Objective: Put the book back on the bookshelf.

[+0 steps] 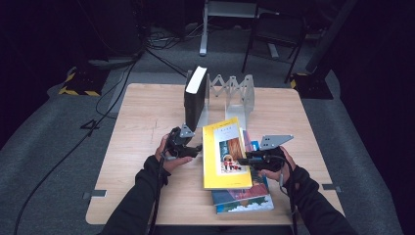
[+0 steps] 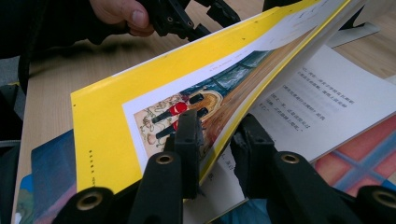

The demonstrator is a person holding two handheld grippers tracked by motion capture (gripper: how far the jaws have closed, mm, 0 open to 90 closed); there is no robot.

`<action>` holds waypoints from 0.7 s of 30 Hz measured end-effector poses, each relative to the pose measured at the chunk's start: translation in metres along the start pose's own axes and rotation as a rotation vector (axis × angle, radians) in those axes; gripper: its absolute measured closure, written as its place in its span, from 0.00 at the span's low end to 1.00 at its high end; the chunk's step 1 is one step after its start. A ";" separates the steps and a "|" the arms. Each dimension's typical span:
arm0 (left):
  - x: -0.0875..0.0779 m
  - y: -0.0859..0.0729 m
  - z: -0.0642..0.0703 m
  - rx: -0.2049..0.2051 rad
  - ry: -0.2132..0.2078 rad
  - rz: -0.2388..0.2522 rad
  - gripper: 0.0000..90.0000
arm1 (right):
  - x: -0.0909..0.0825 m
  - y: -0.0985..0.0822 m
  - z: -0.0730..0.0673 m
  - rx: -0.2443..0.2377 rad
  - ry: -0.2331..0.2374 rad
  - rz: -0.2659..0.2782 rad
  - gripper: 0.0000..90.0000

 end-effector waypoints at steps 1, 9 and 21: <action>-0.002 -0.001 0.002 0.009 -0.005 -0.009 0.44 | -0.001 -0.001 -0.001 0.001 -0.001 -0.001 0.81; -0.021 -0.017 0.010 0.069 -0.041 -0.074 0.42 | 0.000 -0.005 -0.006 -0.003 -0.017 -0.027 0.81; -0.039 -0.015 0.023 0.009 -0.182 -0.015 0.35 | 0.001 -0.007 -0.007 -0.027 -0.026 -0.026 0.81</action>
Point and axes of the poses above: each handheld gripper's, and its own axes: x roughly forward along the jaws, y roughly out of its top, z roughly to its right, the point moved 3 cm from there along x, roughly forward along the jaws, and after that the axes turned 9 degrees about -x, right-handed, at the moved point
